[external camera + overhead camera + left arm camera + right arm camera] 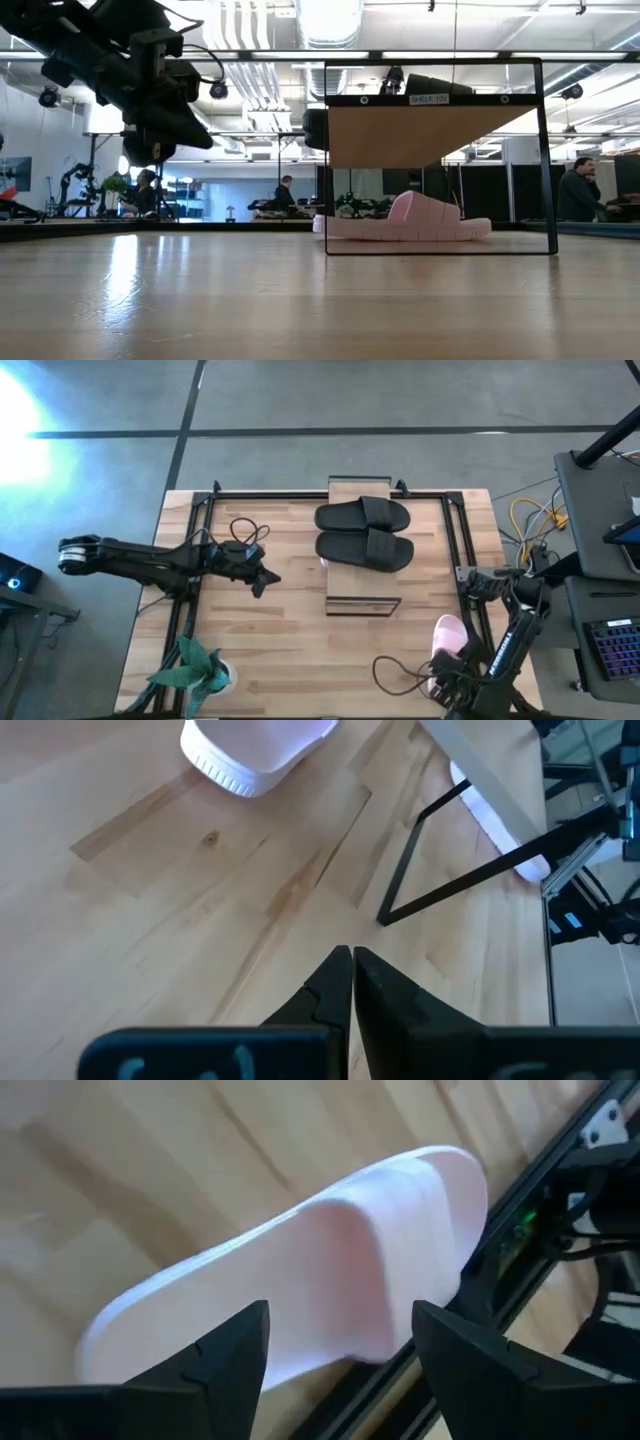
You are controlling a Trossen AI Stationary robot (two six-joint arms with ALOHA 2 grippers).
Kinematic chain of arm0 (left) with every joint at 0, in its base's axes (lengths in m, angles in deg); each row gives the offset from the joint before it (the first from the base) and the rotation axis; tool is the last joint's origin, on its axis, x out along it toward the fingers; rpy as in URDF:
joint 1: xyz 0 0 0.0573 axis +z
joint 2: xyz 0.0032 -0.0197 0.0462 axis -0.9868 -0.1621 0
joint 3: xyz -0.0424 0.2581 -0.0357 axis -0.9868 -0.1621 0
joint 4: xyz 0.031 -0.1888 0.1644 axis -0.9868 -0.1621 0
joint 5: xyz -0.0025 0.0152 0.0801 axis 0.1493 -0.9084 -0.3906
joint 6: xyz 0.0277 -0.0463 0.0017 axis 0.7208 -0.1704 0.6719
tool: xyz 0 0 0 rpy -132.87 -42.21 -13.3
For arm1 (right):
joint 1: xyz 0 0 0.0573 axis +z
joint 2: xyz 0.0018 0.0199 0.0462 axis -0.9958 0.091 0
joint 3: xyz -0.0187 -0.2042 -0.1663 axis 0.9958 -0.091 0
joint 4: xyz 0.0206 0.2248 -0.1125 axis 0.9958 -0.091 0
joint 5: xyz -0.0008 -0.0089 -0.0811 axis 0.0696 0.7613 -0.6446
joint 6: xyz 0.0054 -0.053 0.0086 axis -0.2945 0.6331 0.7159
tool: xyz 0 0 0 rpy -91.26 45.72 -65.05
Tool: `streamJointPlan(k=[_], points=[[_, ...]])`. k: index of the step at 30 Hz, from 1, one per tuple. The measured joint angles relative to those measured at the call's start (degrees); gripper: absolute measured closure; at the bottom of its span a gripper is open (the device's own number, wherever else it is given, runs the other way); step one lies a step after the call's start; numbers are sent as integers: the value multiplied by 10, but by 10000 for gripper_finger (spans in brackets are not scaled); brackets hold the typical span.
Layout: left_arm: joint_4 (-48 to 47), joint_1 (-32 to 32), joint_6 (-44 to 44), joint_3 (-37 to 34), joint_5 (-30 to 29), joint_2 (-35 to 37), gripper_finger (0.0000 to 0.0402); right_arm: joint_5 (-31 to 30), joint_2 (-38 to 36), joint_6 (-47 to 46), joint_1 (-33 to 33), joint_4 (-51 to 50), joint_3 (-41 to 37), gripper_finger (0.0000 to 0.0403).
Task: Pick and place slides into the shelf
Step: Put the right pink slide under the shelf
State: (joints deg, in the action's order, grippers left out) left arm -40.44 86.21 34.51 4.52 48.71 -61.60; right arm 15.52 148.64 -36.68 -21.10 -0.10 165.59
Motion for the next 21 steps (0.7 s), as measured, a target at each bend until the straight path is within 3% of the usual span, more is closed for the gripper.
streamJointPlan(k=[5, 11, 15, 21], points=[[-1, 0, 0, 0, 0, -2, 402, 4, -12, 13, -5, 2, -73, 165], [-1, 0, 0, -1, 0, -2, 402, 79, -12, 59, -13, 55, -150, 165], [-1, 0, -11, -1, 0, -2, 402, 95, -12, 70, -15, 81, -170, 165], [-1, 0, -16, -1, 0, -2, 402, 92, -12, 19, -28, 16, -179, 165]])
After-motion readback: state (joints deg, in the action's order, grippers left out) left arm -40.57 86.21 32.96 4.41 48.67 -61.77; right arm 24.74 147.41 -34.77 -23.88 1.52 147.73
